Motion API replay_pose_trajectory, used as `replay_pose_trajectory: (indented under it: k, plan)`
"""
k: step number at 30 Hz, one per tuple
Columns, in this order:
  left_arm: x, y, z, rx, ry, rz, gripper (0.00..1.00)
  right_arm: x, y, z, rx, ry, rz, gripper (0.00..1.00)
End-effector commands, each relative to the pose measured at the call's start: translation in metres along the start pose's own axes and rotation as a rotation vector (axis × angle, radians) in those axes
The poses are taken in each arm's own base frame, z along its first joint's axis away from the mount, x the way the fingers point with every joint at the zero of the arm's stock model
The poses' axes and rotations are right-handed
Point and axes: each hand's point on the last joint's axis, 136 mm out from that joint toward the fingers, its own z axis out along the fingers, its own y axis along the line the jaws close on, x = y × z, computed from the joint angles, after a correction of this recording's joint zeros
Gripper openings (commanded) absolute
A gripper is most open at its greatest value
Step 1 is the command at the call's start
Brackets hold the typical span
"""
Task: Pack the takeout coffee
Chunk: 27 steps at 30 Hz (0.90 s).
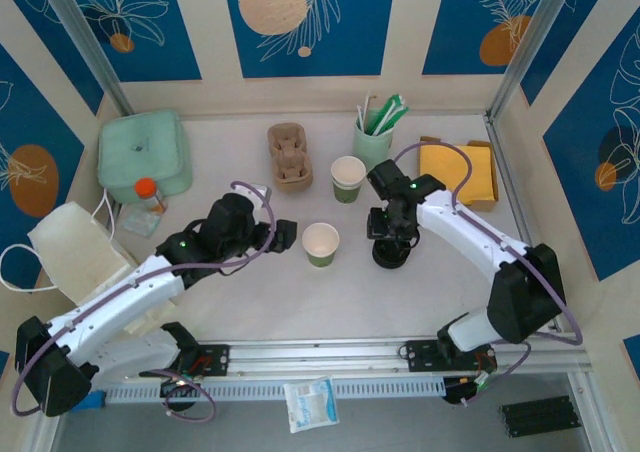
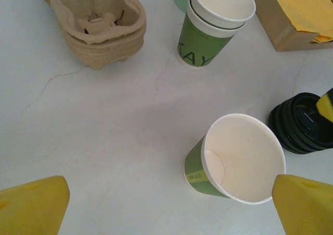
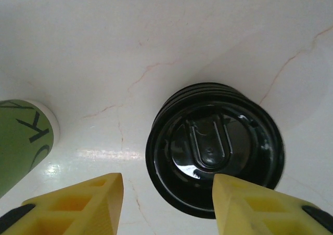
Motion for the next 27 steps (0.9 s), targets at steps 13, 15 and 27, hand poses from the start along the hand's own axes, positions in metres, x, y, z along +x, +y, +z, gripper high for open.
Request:
replay_pose_trajectory:
  k: [13, 15, 27]
  plan:
    - [-0.006, -0.016, 0.003, 0.035, -0.009, -0.001, 0.99, 0.011, 0.004, 0.036, 0.013, 0.114, -0.038, 0.43]
    - [-0.006, -0.017, 0.003, 0.035, -0.01, 0.0, 0.99, 0.011, 0.006, 0.038, 0.011, 0.119, -0.039, 0.42]
    - [-0.005, -0.018, 0.004, 0.034, -0.006, 0.006, 0.99, 0.012, 0.005, 0.05, 0.024, 0.144, -0.049, 0.3]
